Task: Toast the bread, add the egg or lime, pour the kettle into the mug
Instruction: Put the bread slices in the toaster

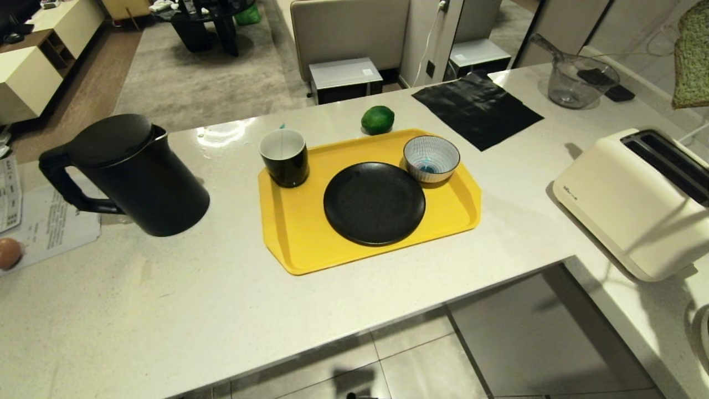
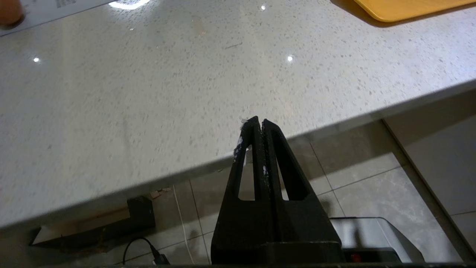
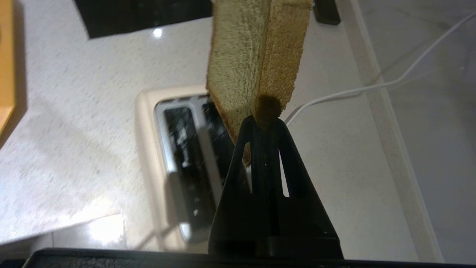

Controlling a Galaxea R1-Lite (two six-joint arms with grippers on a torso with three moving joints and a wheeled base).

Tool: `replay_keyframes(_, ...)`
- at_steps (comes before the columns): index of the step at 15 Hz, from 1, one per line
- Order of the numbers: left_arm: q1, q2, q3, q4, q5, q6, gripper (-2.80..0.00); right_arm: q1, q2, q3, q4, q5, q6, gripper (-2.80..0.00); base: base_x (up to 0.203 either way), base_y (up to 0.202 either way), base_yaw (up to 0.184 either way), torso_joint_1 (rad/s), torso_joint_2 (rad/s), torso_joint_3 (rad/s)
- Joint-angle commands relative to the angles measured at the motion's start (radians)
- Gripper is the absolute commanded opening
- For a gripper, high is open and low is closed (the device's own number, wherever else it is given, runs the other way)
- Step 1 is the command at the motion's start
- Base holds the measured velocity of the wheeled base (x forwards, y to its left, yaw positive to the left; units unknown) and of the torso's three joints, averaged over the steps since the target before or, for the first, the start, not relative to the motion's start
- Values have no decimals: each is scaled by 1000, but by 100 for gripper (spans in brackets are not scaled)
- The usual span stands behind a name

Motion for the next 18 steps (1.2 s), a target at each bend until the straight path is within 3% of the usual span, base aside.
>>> replay_keyframes(1, 0, 0, 0, 0, 0, -1, -280, -1, 3, -3, 0, 15, -3, -280, -177, 0, -4, 2, -1, 6)
replay_keyframes(5, 0, 0, 0, 0, 0, -1, -280, -2, 8, -8, 0, 16, 4, -280, -177, 0, -2, -10, 0, 3)
replay_keyframes(18, 0, 0, 0, 0, 0, 0, -280, -8, 24, -12, -2, 18, 25, -280, 0, 0, 0, 0, 0, 0)
